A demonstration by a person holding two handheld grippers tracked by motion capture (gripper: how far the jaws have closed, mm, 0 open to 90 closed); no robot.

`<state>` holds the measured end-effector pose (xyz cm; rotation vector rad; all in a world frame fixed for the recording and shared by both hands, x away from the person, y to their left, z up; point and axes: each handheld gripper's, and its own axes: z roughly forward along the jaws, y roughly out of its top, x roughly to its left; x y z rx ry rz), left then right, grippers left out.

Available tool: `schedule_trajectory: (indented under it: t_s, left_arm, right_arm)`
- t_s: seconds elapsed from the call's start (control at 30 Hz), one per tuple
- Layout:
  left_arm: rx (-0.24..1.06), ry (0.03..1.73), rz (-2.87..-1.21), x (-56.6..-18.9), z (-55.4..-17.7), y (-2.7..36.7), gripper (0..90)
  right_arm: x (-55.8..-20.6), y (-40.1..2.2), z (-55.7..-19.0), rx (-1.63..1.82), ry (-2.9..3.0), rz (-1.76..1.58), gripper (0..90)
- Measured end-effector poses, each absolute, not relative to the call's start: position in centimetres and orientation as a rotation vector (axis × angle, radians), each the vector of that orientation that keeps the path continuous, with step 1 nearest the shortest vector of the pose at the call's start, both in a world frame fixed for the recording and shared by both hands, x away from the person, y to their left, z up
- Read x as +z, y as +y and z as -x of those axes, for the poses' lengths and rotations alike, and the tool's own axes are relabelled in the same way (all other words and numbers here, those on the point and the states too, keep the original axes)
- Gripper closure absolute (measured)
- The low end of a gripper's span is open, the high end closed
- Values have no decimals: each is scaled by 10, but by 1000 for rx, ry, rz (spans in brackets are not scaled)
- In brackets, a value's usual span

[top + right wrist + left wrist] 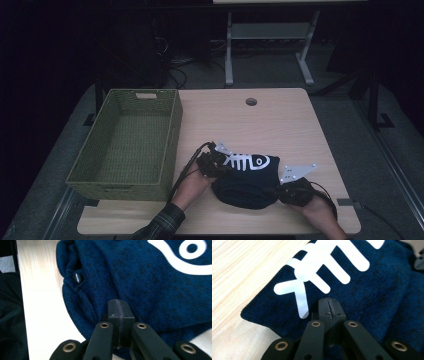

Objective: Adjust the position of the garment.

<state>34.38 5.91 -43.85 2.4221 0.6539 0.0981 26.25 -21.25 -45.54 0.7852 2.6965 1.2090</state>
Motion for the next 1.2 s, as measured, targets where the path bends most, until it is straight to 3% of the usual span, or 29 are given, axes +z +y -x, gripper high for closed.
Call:
schedule_trajectory:
  t_s: [0.47, 0.67, 0.9, 1.2]
  left_arm:
    - [85, 664, -2384, -443, -353, 56, 892]
    - [63, 681, -2344, -432, -348, 62, 761]
    - [65, 661, -2350, -417, -345, 71, 531]
    - [102, 774, -2316, -421, -349, 85, 288]
  right_arm:
    - [-463, -193, -252, 1198, 2714, -701, 898]
    - [-453, -201, -249, 1217, 2639, -731, 767]
    - [-440, -219, -248, 1211, 2546, -816, 564]
    - [-443, -254, -248, 1147, 2405, -1029, 323]
